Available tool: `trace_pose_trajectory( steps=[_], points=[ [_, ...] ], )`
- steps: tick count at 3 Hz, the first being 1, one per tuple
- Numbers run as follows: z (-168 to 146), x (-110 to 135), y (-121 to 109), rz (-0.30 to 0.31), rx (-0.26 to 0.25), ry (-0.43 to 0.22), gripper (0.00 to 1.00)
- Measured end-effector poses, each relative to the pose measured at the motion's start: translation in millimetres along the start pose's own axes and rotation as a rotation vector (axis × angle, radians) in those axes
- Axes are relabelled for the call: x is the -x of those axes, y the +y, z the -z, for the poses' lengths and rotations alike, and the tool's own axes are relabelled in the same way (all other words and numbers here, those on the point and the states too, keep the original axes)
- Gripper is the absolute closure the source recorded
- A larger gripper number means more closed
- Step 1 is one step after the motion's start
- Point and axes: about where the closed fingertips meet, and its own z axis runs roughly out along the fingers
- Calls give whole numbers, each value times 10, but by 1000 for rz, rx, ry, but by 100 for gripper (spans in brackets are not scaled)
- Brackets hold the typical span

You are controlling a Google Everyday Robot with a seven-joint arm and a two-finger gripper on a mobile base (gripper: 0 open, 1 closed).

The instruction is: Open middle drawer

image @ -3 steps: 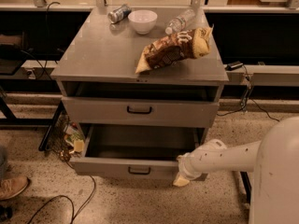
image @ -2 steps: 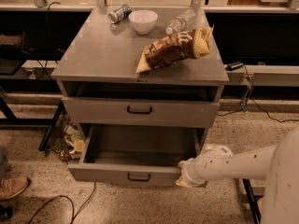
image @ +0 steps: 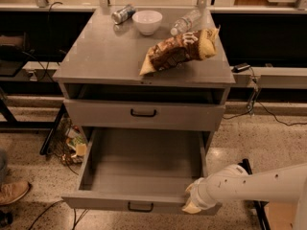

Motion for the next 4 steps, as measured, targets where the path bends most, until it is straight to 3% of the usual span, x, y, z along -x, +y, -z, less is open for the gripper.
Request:
trace_pose_trajectory(
  steps=[1,4],
  points=[
    [2,1,0,0,0,0,82],
    [76,-5,-48,6,-10,-7,11]
  ],
)
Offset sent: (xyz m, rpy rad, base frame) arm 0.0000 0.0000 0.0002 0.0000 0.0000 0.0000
